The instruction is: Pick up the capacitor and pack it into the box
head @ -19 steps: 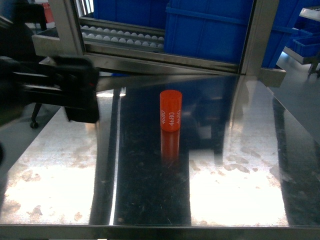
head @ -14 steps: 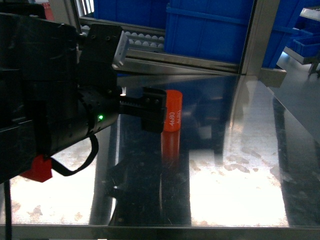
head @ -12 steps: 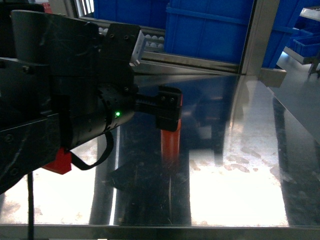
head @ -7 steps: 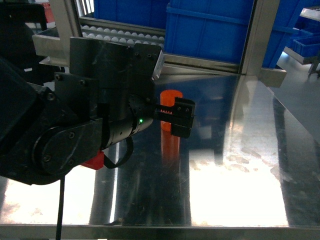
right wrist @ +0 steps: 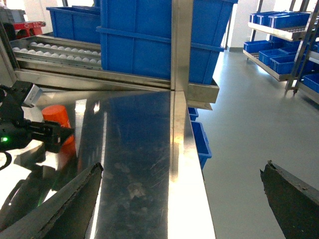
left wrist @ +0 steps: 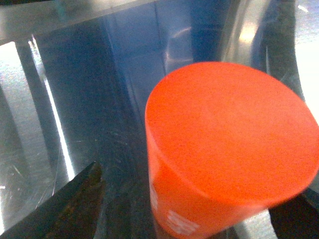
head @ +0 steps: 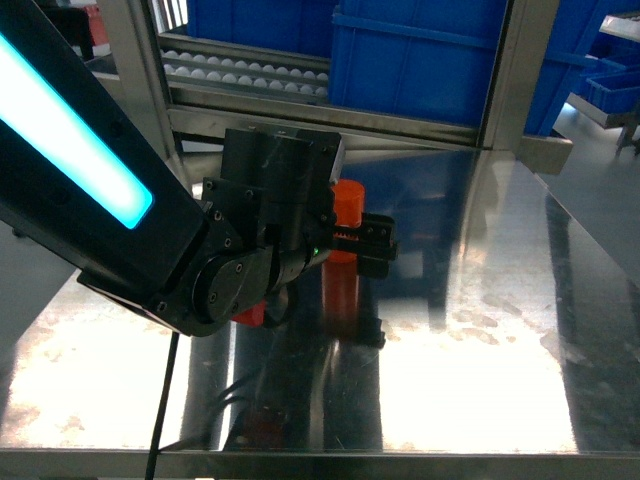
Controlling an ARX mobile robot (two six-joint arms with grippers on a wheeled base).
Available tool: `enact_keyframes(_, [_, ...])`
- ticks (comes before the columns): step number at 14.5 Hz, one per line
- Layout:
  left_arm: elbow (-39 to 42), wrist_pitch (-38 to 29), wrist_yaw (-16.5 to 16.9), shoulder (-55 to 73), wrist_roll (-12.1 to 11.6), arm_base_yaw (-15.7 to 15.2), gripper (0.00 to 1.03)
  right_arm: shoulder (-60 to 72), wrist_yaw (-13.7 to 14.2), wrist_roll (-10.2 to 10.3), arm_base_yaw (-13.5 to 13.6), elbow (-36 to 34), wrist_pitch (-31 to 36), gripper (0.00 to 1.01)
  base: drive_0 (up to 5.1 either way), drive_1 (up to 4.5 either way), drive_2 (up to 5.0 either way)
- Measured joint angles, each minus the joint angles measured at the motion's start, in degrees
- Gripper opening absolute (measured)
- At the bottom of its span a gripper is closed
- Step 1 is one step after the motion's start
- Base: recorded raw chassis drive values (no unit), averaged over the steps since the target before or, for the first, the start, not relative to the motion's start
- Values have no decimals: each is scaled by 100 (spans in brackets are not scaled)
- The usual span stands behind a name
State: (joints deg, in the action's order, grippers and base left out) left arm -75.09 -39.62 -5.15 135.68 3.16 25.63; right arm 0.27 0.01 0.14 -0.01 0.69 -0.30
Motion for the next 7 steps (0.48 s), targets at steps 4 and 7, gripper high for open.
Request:
enact_keyframes(4, [-291, 315, -17, -15, 317, -2, 47, 0, 0, 0, 0, 0, -2, 98, 0, 0, 0])
enact_keyframes(7, [177, 310, -98, -404, 422, -63, 45, 0, 0, 0, 0, 0, -2, 98, 0, 0, 0])
